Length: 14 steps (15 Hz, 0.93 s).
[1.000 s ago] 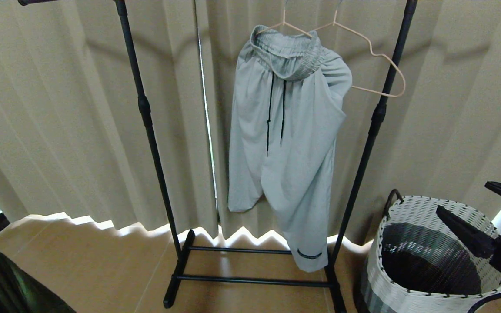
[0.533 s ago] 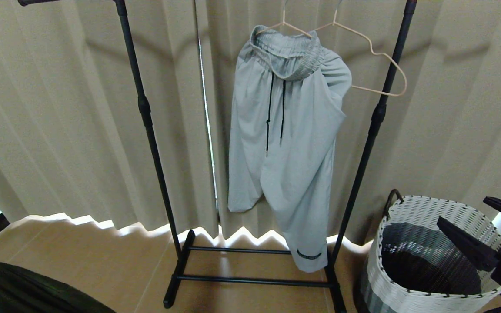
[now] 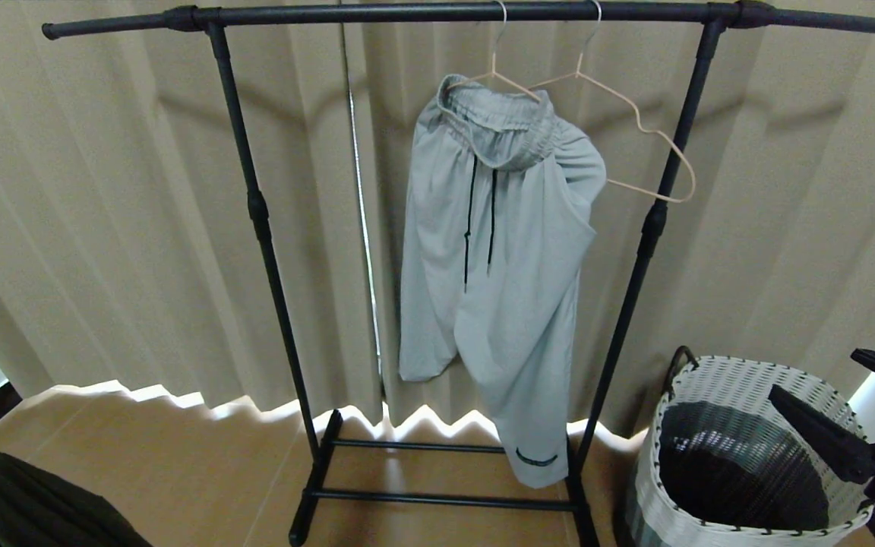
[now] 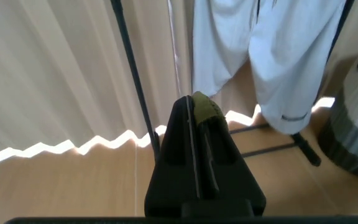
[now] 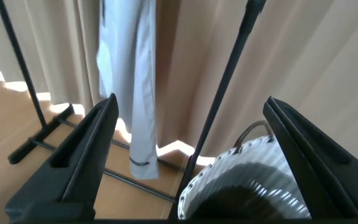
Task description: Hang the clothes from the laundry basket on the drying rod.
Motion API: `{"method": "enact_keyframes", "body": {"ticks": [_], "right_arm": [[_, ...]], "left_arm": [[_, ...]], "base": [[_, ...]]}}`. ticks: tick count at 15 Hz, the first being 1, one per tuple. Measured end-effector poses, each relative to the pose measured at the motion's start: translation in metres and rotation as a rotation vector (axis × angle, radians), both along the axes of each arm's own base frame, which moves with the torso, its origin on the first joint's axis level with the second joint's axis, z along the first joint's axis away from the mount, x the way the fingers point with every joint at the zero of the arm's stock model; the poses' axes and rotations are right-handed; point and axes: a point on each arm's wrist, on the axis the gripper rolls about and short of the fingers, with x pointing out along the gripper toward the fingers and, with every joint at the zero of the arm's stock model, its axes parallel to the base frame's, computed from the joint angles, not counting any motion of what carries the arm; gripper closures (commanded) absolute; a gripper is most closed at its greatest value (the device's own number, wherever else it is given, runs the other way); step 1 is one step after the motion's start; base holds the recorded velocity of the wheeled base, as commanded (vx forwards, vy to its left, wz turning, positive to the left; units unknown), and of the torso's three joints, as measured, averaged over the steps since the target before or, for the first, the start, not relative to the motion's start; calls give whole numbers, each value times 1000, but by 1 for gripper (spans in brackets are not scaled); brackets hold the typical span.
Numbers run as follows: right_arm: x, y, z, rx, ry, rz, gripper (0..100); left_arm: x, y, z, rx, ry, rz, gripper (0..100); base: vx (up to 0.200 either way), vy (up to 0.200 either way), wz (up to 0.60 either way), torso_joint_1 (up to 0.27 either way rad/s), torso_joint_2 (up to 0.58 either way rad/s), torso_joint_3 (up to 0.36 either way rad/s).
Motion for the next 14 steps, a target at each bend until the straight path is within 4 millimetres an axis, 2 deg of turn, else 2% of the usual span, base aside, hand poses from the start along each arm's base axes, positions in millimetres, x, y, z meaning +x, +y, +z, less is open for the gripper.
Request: {"method": "enact_keyframes", "body": {"ticks": [6, 14], "right_arm": [[0, 1, -3, -3, 13, 9, 0], [0, 3, -3, -4, 16, 23, 0]], "left_arm": [[4, -1, -5, 20, 24, -13, 100], [5, -2, -8, 27, 41, -15, 100]], "base": [[0, 0, 0, 123, -464, -338], [0, 0, 0, 176, -492, -316]]}}
